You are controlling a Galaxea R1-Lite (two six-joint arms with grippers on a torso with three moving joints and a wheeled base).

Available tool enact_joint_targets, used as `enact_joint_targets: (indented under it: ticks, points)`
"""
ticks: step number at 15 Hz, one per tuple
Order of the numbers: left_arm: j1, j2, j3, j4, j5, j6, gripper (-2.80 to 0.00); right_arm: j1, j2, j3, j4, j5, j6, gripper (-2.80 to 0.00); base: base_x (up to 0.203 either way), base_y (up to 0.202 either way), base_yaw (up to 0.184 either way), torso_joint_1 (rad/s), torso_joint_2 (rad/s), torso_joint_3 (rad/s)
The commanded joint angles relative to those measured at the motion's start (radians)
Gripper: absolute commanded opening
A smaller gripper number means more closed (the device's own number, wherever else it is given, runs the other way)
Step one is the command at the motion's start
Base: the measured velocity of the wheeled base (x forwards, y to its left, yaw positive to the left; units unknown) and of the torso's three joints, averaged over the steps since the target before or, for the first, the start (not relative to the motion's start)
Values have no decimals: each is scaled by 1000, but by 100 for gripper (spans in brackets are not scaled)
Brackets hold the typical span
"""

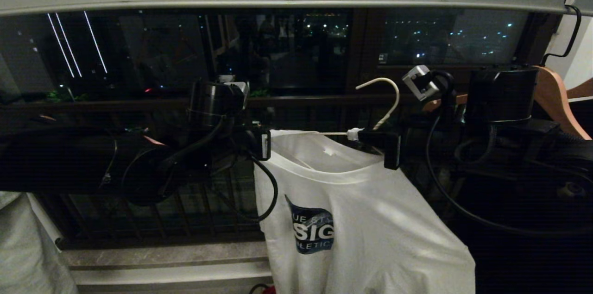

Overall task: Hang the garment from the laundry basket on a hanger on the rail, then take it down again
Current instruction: Take the clothes off the clothes rack

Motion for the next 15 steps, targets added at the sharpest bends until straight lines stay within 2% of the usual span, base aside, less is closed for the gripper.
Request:
enact_joint_targets:
  ticks: [1, 4, 6, 7, 12, 15]
  points:
    - [44, 93, -37, -39, 2, -37, -280, 3, -3, 5, -3, 4, -3, -280, 0, 0, 0, 0, 0, 0]
    - [79, 189, -70, -165, 8, -69, -280, 8, -1, 8, -3, 6, -3, -280, 0, 0, 0, 0, 0, 0]
    - [95, 247, -97, -227, 34, -77, -280, 9, 0, 7, -3, 6, -3, -280, 0, 0, 0, 0, 0, 0]
    - [97, 261, -106, -236, 54, -79, -280, 9, -1, 6, -3, 6, -3, -280, 0, 0, 0, 0, 0, 0]
    - [56, 242, -50, -226, 52, -59, -280, 9, -1, 6, -4, 6, -1, -280, 0, 0, 0, 0, 0, 0]
    - [9, 190, 13, -229, 48, -6, -280, 9, 4, 2, -8, 4, 2, -280, 0, 0, 0, 0, 0, 0]
